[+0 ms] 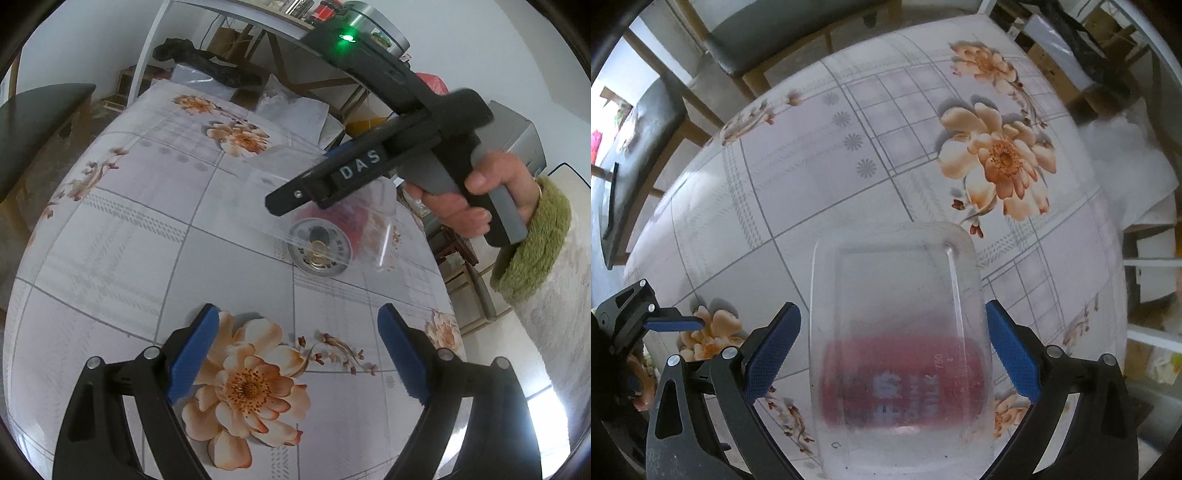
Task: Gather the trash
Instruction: 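Grasp the clear plastic container with the right gripper and lift it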
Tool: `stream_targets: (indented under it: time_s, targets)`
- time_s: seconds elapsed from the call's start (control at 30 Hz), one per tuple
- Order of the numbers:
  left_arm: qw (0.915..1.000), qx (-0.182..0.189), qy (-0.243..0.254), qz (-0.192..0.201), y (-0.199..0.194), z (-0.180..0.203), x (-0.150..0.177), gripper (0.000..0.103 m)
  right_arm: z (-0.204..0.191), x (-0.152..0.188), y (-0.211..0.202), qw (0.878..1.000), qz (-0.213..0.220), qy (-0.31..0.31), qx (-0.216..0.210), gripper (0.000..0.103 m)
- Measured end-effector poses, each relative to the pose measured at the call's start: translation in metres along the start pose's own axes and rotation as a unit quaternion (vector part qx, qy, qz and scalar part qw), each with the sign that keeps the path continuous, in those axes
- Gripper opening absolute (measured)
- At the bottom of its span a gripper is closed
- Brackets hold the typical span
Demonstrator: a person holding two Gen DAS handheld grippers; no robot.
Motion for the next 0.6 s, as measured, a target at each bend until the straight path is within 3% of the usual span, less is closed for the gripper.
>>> stream_targets:
  time_s: [0.17,0.37,0.6]
  targets:
    - [1.0000,0.004,-0.001,0.004,0.000,-0.003,-0.003,0.085,0.022,0.013,-0.018,0.996,0.050,0.052,-0.044,0.082]
    - [0.9995,0.029,-0.008,0.006,0.007,-0.002,-0.012,0.085,0.039,0.048,-0.047,0.981,0.135,0.103,-0.094,0.080]
    - [0.9991,0.042,-0.002,0.005,0.021,0.006,-0.034,0.085,0.073,0.105,-0.066,0.944,0.220,0.193,-0.156,0.078]
Point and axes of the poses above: each gripper's, at about its wrist camera, not at the fingertips, and y roughly the way its jaws point, z to its right, x to its underside, the point moved 9 cm from there along y, roughly the way its jaws point, and after that the axes turned 8 degrees about -z, right-handed, at the moved point
